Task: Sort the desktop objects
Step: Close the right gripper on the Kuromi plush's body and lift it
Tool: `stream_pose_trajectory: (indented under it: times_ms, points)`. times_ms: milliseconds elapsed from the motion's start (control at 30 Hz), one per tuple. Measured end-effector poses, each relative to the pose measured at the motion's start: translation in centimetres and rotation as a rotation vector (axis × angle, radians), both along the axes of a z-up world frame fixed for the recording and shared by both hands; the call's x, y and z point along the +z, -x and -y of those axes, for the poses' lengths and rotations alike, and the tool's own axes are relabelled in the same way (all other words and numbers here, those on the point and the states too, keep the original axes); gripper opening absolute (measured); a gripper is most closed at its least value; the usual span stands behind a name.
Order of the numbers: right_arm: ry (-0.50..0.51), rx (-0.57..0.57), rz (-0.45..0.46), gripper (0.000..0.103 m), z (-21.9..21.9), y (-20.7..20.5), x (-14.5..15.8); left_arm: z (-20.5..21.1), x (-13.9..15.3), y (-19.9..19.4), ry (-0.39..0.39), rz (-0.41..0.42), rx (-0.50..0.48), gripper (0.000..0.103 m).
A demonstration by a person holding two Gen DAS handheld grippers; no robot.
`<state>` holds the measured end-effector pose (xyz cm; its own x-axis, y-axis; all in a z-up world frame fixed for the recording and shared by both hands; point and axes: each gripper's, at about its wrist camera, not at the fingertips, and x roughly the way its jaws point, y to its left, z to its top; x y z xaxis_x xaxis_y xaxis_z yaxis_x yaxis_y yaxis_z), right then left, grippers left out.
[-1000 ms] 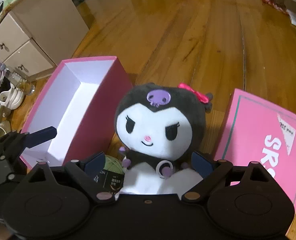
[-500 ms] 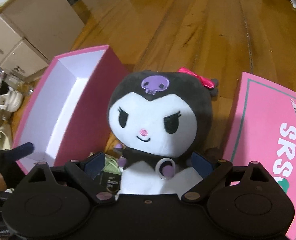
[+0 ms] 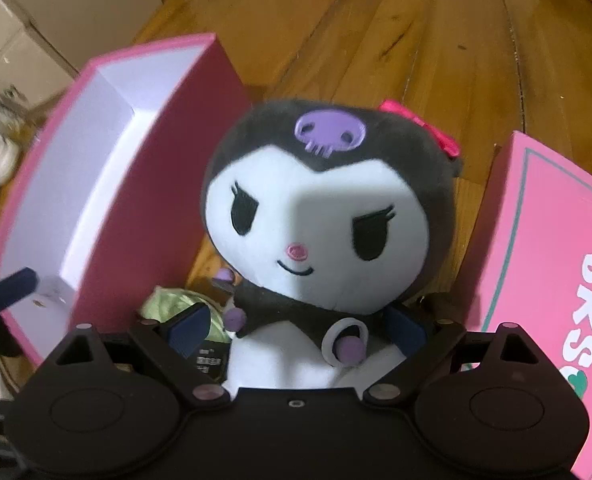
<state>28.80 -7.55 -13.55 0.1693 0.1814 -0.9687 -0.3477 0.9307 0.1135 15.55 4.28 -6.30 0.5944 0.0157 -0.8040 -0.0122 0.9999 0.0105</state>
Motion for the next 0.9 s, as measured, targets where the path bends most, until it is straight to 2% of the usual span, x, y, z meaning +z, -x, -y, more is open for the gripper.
stream_pose_trajectory:
  times_ms: [100,200,333,400,500,533,700,800,900]
  points:
    - [0.047,0.026,0.002,0.097,-0.5,0.4,-1.0,0.2,0.2,0.1,-0.034,0.005,-0.023,0.092]
    - [0.057,0.046,0.007,0.097,-0.5,0.6,-1.9,0.1,0.1,0.0,-0.035,0.011,-0.026,0.093]
    - [0.025,0.020,0.011,0.100,0.1,0.6,-2.6,-0.3,-0.2,-0.2,-0.012,0.009,-0.013,0.093]
    - [0.017,0.010,0.024,0.097,0.1,0.8,-2.4,-0.3,-0.4,-0.2,-0.018,0.003,-0.003,0.094]
    - [0.020,0.015,0.063,0.091,0.1,1.7,-1.7,0.7,-1.0,-0.2,-0.147,-0.014,-0.007,0.094]
    - [0.028,0.016,0.083,0.090,0.0,2.2,-1.5,0.9,-1.0,-0.1,-0.161,-0.007,-0.017,0.094]
    - [0.012,-0.014,0.123,0.087,0.3,3.5,-0.9,0.9,-0.5,0.2,-0.111,0.014,-0.022,0.094]
    - [0.006,-0.005,0.083,0.090,0.4,3.6,-0.6,0.6,-0.3,0.2,-0.085,0.020,-0.013,0.094]
    - [0.009,-0.042,0.006,0.094,0.2,2.5,-0.5,0.2,-0.3,0.1,-0.058,0.020,0.005,0.094]
